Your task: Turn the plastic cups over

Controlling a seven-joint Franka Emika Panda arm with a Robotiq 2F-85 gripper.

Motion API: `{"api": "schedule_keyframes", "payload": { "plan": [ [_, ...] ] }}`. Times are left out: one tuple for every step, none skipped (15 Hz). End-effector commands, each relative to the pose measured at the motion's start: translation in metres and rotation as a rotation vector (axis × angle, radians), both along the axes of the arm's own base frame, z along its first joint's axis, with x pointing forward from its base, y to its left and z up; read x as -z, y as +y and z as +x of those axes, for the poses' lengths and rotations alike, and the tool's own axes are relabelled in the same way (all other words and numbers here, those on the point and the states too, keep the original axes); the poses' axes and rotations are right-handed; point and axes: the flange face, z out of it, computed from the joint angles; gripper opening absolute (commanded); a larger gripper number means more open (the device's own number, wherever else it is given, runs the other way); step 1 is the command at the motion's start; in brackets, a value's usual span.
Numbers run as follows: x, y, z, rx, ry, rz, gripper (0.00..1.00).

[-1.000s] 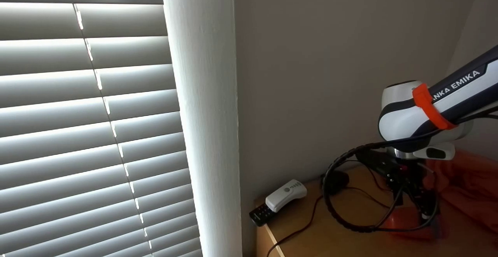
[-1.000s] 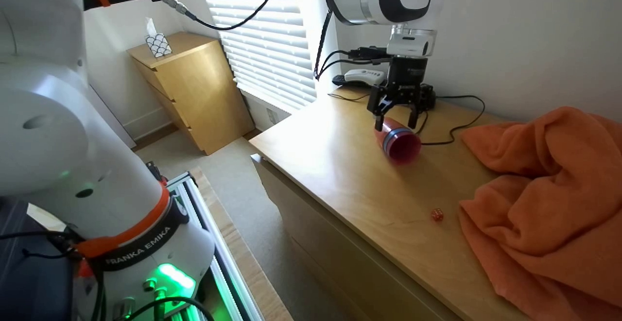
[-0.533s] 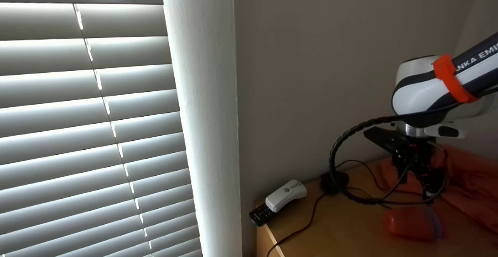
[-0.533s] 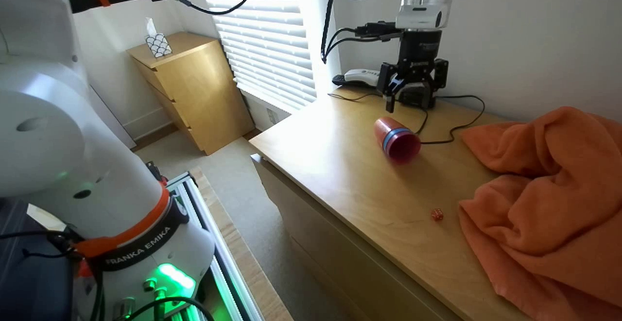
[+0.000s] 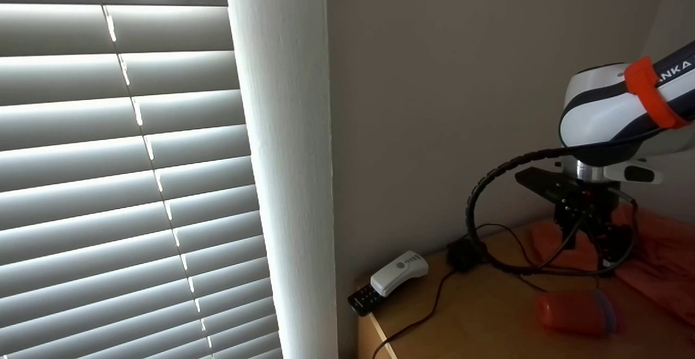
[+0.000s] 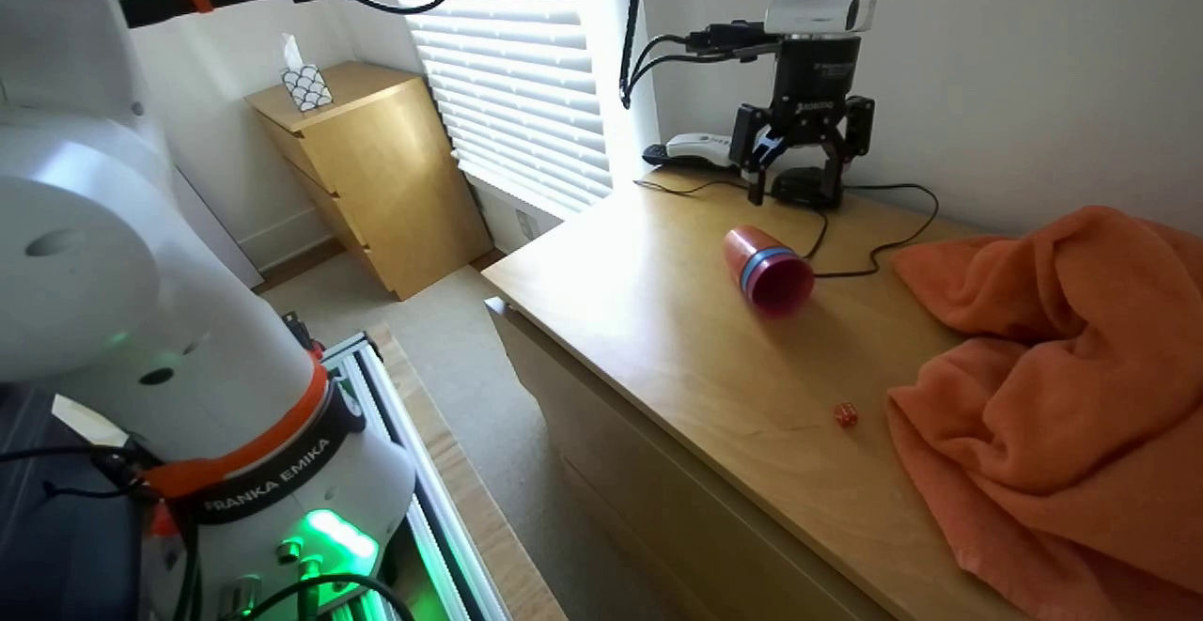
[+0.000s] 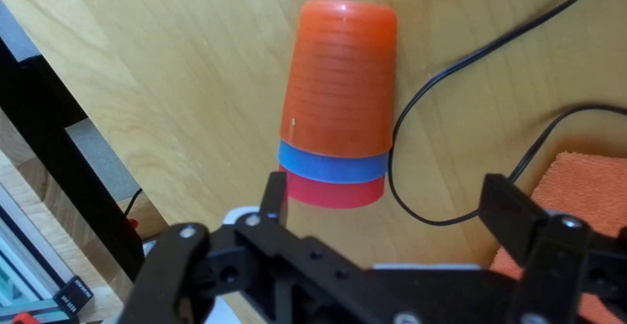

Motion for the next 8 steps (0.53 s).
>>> {"api": "schedule_keyframes", "payload": {
  "plan": [
    [0.005,-0.008,-0.005,0.187,0.046,-0.010,1.00],
    [0.006,-0.011,-0.007,0.237,0.054,-0.011,1.00],
    [0.006,-0.015,-0.010,0.287,0.060,-0.017,1.00],
    [0.008,-0.022,-0.016,0.334,0.071,-0.010,1.00],
    [0.009,-0.027,-0.020,0.384,0.077,-0.007,1.00],
    [0.009,-0.033,-0.024,0.432,0.089,-0.004,1.00],
    [0.011,-0.037,-0.027,0.479,0.095,0.009,1.00],
    [0.012,-0.040,-0.030,0.518,0.106,0.044,1.00]
  ]
}}
